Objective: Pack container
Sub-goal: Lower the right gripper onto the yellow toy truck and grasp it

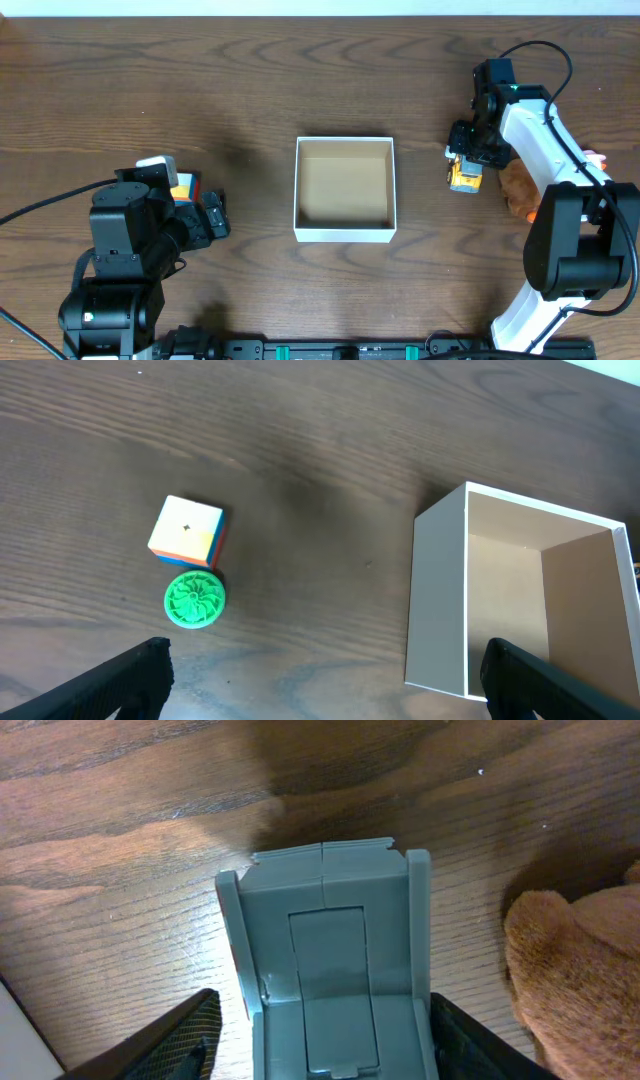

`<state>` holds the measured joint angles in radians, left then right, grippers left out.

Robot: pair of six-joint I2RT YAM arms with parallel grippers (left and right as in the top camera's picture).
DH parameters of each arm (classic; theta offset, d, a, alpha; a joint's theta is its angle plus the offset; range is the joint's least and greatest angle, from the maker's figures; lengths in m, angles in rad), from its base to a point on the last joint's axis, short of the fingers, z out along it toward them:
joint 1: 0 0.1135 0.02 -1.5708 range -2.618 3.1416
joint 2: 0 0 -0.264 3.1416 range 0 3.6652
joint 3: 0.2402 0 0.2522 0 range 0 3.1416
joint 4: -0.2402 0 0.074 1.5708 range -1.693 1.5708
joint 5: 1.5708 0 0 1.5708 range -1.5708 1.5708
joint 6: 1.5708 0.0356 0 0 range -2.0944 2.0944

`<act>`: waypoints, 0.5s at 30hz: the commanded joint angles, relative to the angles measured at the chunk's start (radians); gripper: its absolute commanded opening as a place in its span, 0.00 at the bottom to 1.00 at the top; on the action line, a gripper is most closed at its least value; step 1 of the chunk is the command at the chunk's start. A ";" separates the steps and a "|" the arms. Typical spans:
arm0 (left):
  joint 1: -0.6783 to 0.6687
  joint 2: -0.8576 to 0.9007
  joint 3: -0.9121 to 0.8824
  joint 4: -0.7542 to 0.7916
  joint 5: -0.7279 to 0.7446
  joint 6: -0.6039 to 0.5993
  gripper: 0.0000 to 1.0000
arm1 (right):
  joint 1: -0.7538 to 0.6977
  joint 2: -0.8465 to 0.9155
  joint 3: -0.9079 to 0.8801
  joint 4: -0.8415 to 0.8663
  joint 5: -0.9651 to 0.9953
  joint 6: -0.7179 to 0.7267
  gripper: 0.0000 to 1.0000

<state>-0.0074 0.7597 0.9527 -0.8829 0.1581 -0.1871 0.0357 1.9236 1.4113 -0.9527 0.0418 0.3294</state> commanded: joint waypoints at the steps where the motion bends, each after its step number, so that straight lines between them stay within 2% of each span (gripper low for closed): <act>1: 0.004 0.003 0.016 0.001 0.007 -0.002 0.98 | -0.003 0.009 -0.009 -0.002 0.002 0.006 0.59; 10: 0.004 0.003 0.016 0.001 0.007 -0.002 0.98 | -0.003 0.009 -0.009 -0.005 0.002 0.006 0.53; 15: 0.005 0.003 0.016 0.001 0.007 -0.002 0.98 | -0.003 0.009 -0.009 -0.005 0.002 0.006 0.43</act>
<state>-0.0074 0.7597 0.9527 -0.8829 0.1585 -0.1871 0.0360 1.9236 1.4113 -0.9558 0.0410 0.3313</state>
